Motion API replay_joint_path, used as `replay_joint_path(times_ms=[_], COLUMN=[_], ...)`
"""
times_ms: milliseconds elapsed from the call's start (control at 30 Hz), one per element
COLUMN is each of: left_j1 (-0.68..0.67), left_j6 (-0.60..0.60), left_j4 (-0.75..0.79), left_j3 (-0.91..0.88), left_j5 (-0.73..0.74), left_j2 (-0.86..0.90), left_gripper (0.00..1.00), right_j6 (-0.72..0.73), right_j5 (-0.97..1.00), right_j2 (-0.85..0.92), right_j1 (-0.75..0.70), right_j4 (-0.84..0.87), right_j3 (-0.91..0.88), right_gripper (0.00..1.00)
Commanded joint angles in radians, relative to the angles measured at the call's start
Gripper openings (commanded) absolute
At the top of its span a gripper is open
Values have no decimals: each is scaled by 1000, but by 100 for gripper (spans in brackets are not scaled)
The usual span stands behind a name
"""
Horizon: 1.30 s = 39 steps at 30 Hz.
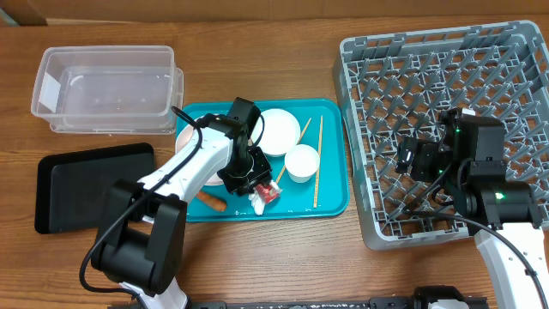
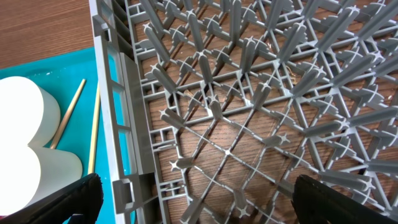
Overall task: Sort waste into correct bins and load items into the dishwasher
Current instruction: 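Grasp the red wrapper and tissue, drop them into the clear bin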
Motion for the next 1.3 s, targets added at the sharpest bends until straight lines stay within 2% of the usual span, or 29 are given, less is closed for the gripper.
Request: replay_joint_path(times_ms=[0,67,167,267,300,333,433,667,700,733,767,833,900,1000,1100,1133,1200,1267], left_j1=[6,11,36,92,129,176,273,454,465,481,493,510,510,486,438,397,278,176], left_j6=[14,51,83,166,177,181,207,211,211,211,218,278,323,348,344,344,338,304], left_j4=[1,-19,-97,-176,-191,-183,-98,148,163,191,212,245,218,63,-124,-219,-361,-389], left_j3=[37,68,145,264,316,356,389,387,387,387,387,395,426,479,489,489,451,390], left_j5=[-8,-9,-76,-202,-285,-368,-488,-514,-512,-496,-472,-401,-338,-322,-215,-153,-131,-135], left_j2=[-6,-19,-65,-127,-151,-167,-169,-45,-24,1,9,0,-21,-68,-101,-102,-97,-96], left_gripper=[13,4,4,4,4,4,4,4,6,15,36,57,61,76,76,78,82,83], right_j6=[1,1,1,1,1,1,1,1,1,1,1,1,1,1,1,1,1,1], right_j5=[13,13,13,13,13,13,13,13,13,13,13,13,13,13,13,13,13,13], right_j2=[-3,-3,-3,-3,-3,-3,-3,-3,-3,-3,-3,-3,-3,-3,-3,-3,-3,-3], right_j1=[3,3,3,3,3,3,3,3,3,3,3,3,3,3,3,3,3,3], right_j4=[2,1,1,2,1,2,2,-4,-5,-5,-6,-10,-10,-10,-10,-9,-10,-10], right_j3=[28,28,28,28,28,28,28,28,28,28,28,28,28,28,28,28,28,28], right_gripper=[100,100,100,100,100,100,100,100,100,100,100,100,100,100,100,100,100,100])
